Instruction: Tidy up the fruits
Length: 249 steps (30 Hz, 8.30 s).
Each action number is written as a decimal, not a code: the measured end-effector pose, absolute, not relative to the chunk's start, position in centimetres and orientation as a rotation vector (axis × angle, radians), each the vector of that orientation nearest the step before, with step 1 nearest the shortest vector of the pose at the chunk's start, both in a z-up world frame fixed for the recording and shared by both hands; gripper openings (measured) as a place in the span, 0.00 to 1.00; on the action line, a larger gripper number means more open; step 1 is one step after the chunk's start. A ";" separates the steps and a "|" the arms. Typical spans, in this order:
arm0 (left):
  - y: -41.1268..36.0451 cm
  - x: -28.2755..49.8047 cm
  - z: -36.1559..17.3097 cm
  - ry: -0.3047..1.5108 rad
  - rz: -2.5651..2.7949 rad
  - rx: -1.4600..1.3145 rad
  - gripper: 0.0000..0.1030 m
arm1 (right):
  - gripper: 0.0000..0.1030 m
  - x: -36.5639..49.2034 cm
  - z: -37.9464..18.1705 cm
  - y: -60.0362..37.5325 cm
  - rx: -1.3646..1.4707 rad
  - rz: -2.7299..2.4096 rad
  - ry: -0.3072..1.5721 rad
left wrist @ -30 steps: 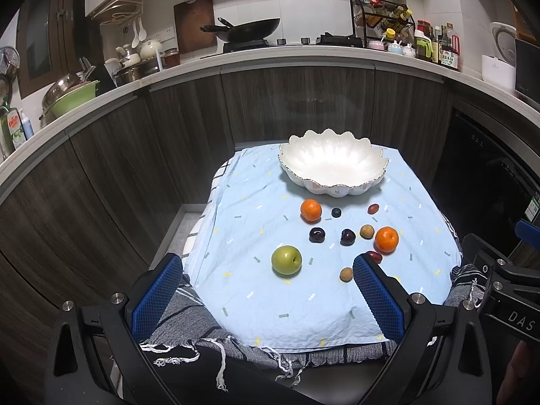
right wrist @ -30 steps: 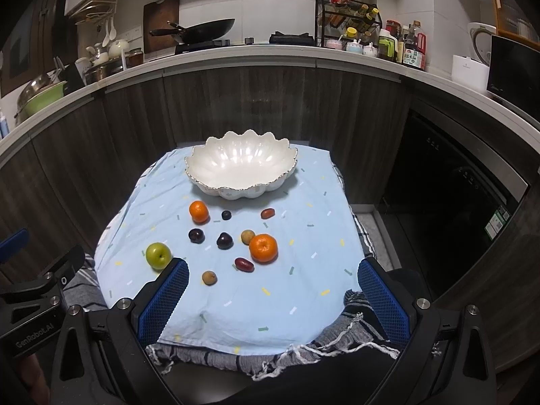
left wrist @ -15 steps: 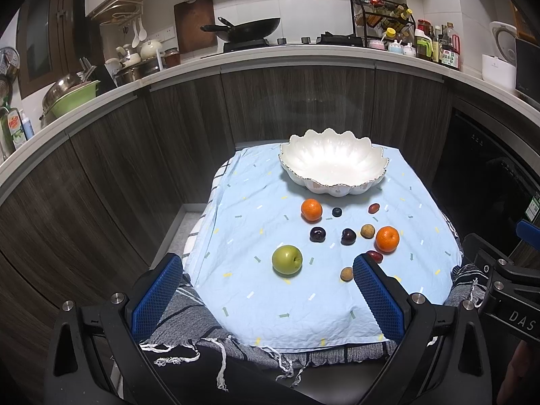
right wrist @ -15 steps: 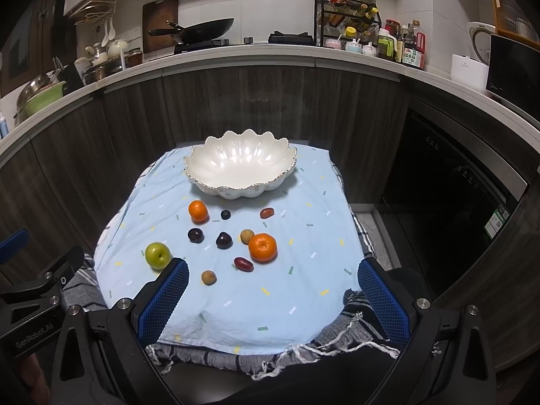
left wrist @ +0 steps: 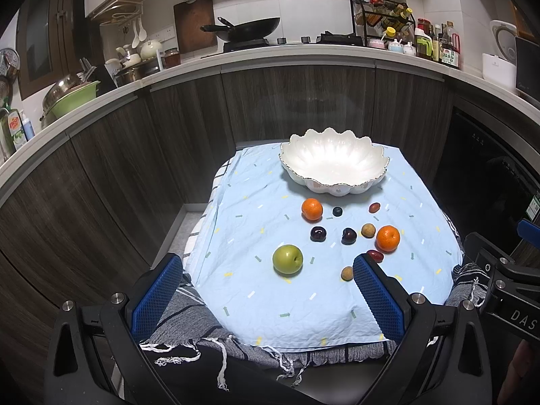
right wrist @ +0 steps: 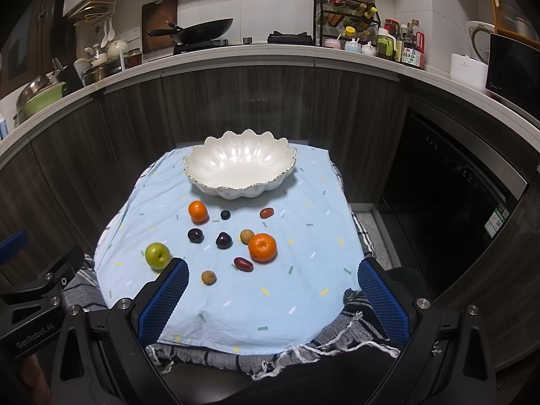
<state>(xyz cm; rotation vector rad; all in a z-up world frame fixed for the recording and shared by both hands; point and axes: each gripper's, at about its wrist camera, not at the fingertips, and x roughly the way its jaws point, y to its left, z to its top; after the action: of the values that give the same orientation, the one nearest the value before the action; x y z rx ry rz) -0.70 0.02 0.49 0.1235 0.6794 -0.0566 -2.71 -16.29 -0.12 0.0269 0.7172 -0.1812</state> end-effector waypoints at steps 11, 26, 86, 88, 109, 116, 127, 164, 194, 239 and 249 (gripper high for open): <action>0.0 -0.7 0.5 0.679 -0.057 0.125 1.00 | 0.99 -2.7 0.0 -16.4 0.028 -0.183 0.717; 0.2 -0.4 0.7 0.671 -0.054 0.138 1.00 | 0.99 -2.4 0.1 -16.6 0.036 -0.185 0.720; -1.4 11.5 -9.2 0.905 -0.124 0.228 0.99 | 0.88 9.2 -9.4 -16.1 0.012 -0.122 0.964; -1.3 11.8 -9.6 0.911 -0.127 0.228 0.99 | 0.88 9.5 -9.7 -16.0 0.014 -0.120 0.968; -1.2 15.5 -14.5 0.999 -0.183 0.224 0.91 | 0.76 12.8 -14.1 -15.6 0.047 -0.119 1.086; -1.3 16.4 -15.8 1.033 -0.198 0.207 0.90 | 0.68 13.7 -15.8 -15.8 0.081 -0.109 1.132; -1.5 17.1 -17.5 1.087 -0.230 0.186 0.81 | 0.66 14.1 -16.4 -15.8 0.082 -0.125 1.134; -1.7 16.9 -18.2 1.097 -0.275 0.171 0.47 | 0.32 14.4 -18.1 -16.2 0.164 -0.116 1.167; -1.2 15.4 -13.9 0.990 -0.275 0.166 0.47 | 0.32 12.4 -13.3 -15.7 0.145 -0.080 1.040; -5.0 22.8 -6.5 0.899 -0.293 0.149 0.47 | 0.32 18.9 -5.7 -19.6 0.092 -0.080 0.877; -6.4 25.9 -6.3 0.875 -0.291 0.165 0.47 | 0.31 22.4 -5.2 -21.0 0.054 -0.100 0.845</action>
<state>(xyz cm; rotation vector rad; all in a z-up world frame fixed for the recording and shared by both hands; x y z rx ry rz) 25.91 -6.40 -6.34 0.1649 0.8754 -0.2906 22.44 -21.04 -5.20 0.0540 0.8454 -0.0995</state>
